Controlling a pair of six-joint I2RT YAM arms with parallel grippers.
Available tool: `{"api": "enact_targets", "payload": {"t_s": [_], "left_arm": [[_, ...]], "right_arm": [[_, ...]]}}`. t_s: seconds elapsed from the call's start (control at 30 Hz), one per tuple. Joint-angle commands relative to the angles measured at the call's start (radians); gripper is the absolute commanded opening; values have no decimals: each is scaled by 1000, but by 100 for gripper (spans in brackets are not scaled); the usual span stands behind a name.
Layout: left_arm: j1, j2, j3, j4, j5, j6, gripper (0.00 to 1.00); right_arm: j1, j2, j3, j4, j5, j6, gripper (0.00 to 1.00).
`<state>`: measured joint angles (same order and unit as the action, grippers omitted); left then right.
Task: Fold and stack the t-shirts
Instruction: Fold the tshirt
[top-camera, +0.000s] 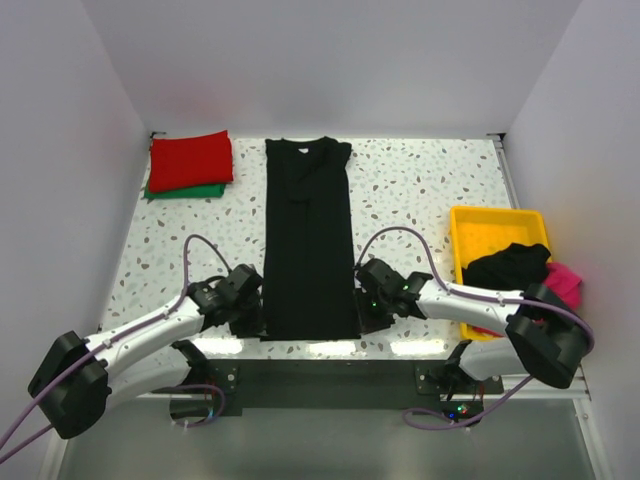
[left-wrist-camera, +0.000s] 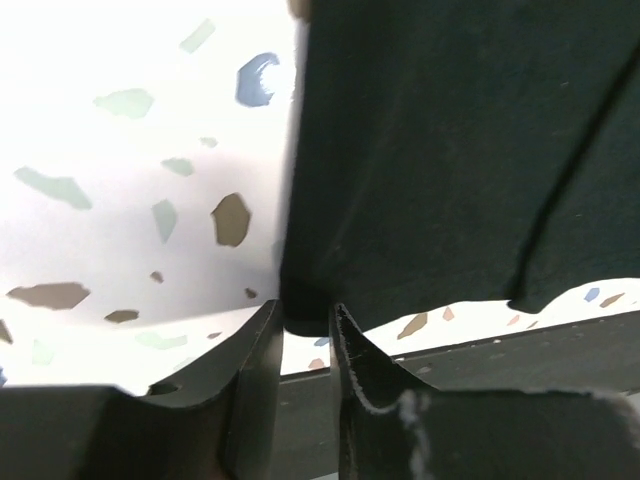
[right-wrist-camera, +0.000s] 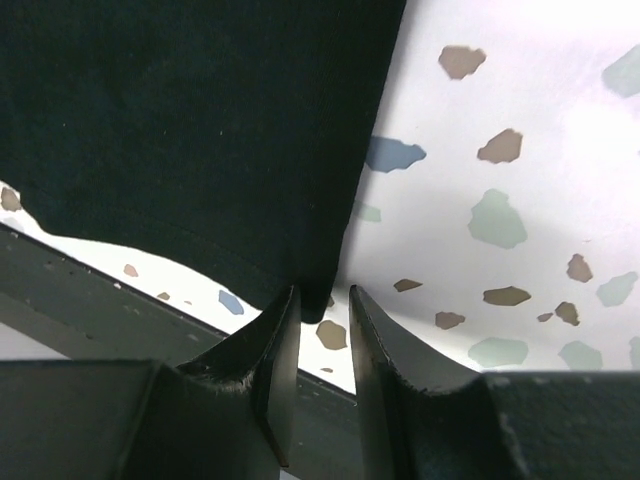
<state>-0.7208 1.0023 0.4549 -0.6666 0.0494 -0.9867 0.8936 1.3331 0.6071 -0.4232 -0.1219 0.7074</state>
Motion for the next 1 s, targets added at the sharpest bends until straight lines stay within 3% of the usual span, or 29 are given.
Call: {"api": "enact_targets", "payload": {"t_s": [0.0, 0.47, 0.97], "left_arm": [[-5, -8, 27, -63, -8, -4, 31], [-5, -31, 42, -68, -32, 2, 32], [-5, -34, -67, 19, -34, -21, 27]], "right_arm": [[2, -8, -58, -28, -36, 20, 31], [2, -31, -92, -9, -42, 49, 31], [2, -18, -102, 29, -78, 81, 30]]}}
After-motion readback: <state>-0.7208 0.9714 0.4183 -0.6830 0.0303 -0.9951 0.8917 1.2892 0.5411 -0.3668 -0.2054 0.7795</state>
